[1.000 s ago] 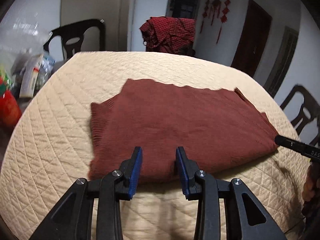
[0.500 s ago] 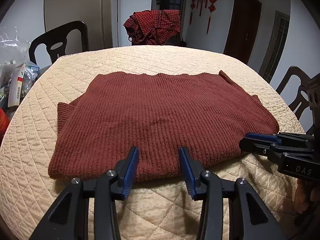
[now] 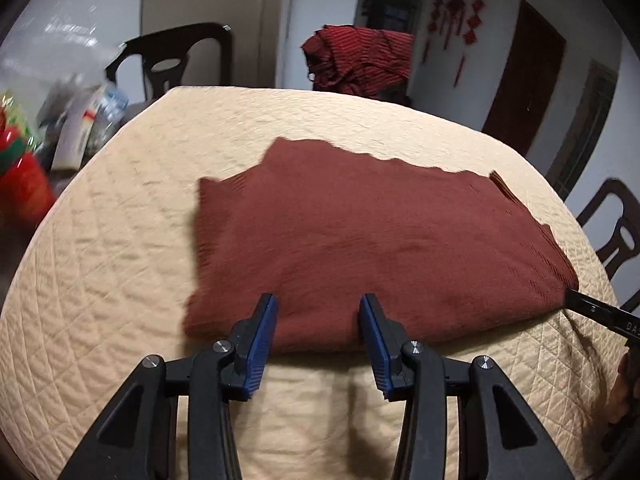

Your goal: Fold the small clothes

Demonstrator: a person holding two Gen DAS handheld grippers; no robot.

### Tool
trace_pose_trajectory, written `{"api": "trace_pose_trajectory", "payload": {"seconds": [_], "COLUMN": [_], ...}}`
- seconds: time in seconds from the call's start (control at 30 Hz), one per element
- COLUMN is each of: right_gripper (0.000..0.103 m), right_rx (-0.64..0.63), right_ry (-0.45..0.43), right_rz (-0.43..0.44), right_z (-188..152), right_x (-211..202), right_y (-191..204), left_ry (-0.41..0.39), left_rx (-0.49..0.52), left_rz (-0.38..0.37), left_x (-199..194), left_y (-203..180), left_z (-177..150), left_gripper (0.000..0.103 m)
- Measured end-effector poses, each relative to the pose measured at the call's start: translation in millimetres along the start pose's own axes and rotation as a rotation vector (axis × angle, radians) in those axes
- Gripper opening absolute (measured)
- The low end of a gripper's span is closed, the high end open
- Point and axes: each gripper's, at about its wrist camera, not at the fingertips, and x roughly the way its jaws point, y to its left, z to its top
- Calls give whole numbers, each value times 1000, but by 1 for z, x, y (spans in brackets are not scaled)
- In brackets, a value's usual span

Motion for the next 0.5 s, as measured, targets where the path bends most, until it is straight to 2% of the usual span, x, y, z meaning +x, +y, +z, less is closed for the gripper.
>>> {"api": "trace_pose_trajectory", "payload": {"seconds": [0.1,0.17,0.37,0.5], "right_gripper": [22,23,49,49], "right_rx": [37,109,229,284], "right_ry": [-13,-6,-35,-37], "right_rz": [-28,30,162,198], "right_z": [-6,-13,-16,-5], "right_x": [-8,-11,-12,1], "right_y": [-11,-21,-28,-31], "left_ry": [-13,-4,10,5], "left_rx": [-36,-85,-239,-333], "left_rz": [14,1,-70,-115], "left_x": [-9,-12,-8,-1], "left_y": [15,28,53,62], "left_z": [-6,-11,-20,-12], "left_gripper": [46,46,48,52]}}
